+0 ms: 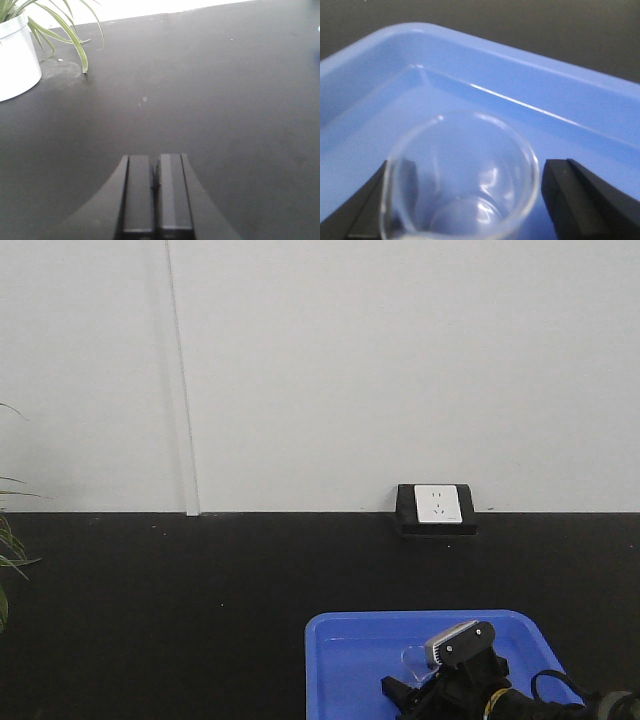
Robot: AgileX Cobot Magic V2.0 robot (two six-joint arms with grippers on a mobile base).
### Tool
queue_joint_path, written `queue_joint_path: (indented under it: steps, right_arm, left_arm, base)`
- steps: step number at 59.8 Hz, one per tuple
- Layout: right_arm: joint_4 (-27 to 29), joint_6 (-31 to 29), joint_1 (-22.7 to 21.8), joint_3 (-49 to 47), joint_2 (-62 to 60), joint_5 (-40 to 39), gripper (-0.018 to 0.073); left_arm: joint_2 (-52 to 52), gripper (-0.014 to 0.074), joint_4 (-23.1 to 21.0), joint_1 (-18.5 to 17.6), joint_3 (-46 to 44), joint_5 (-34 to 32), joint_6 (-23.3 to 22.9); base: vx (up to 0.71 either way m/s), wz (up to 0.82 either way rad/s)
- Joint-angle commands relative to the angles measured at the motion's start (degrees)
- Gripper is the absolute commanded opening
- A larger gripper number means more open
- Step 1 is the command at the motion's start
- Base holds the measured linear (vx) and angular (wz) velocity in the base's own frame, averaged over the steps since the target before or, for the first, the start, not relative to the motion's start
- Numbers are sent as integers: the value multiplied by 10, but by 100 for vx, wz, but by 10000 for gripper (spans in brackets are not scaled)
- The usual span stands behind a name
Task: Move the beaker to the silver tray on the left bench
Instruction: 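Lower the right gripper around the glass beaker in the blue tray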
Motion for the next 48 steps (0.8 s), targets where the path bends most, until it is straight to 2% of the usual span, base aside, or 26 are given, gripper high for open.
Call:
queue_joint_path:
  steps: [1,9,21,29,38,48]
  right_arm:
    - [1,1,0,-14,-26,-78,515]
    - [1,1,0,-14,-25,-72,412]
    - [-4,24,0,-14,-41,-53,151]
    - [-44,43,0,-14,-78,-19,-13]
    - [-117,106,0,-14,-140,6,-17]
    - [-232,252,0,-14,-231,26,-15]
  left_arm:
    - [-4,1,-2,-3,11,-47,-1]
    - [-4,1,-2,-3,11,-47,-1]
    - [-4,1,-2,-3,11,-47,-1]
    - [-4,1,-2,-3,11,-47,-1]
    - [-4,1,-2,-3,11,-47,-1]
    - [-4,1,-2,-3,11,-47,-1]
  base:
    - [0,0]
    - [0,0]
    - [0,0]
    - [0,0]
    - [0,0]
    - [0,0]
